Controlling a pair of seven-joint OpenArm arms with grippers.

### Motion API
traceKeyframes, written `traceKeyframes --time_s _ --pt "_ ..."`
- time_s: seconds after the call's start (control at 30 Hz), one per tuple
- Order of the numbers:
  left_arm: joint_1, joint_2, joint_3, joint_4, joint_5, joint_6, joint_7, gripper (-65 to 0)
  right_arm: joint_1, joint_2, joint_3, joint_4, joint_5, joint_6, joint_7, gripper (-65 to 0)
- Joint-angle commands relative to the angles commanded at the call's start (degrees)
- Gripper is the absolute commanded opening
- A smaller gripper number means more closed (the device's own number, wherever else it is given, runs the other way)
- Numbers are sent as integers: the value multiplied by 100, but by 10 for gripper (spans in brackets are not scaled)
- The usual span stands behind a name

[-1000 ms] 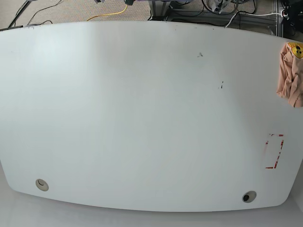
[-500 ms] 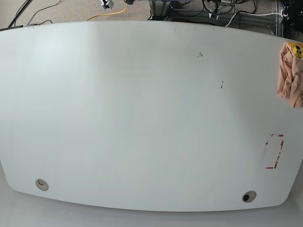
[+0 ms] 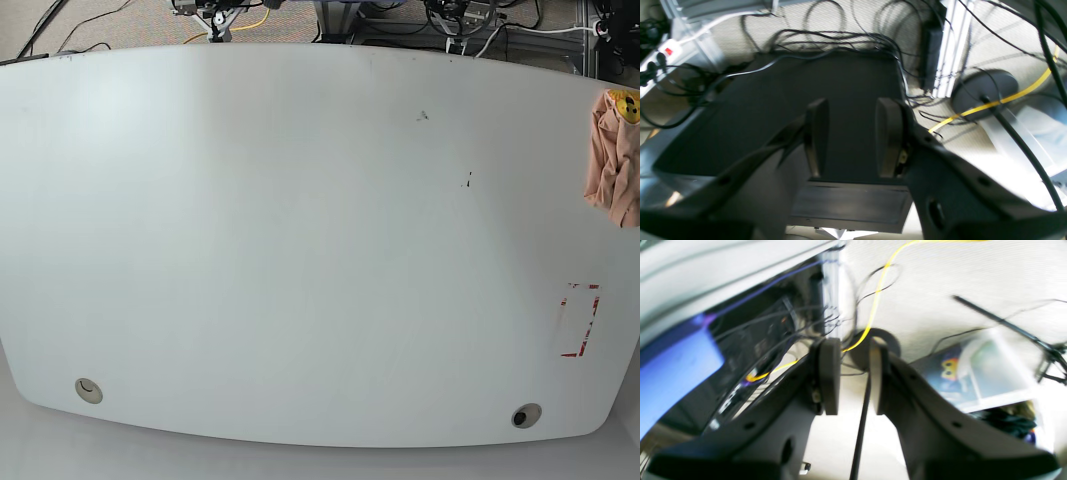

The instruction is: Layout the t-shirt on the table in an organized manner, then fold the t-shirt properly

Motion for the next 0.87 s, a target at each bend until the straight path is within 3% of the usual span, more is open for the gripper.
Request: traceKeyframes --time_s 0.87 --pt "-176 141 -18 0 -44 -18 -44 -428 97 -141 -9 0 0 -35 44 -491"
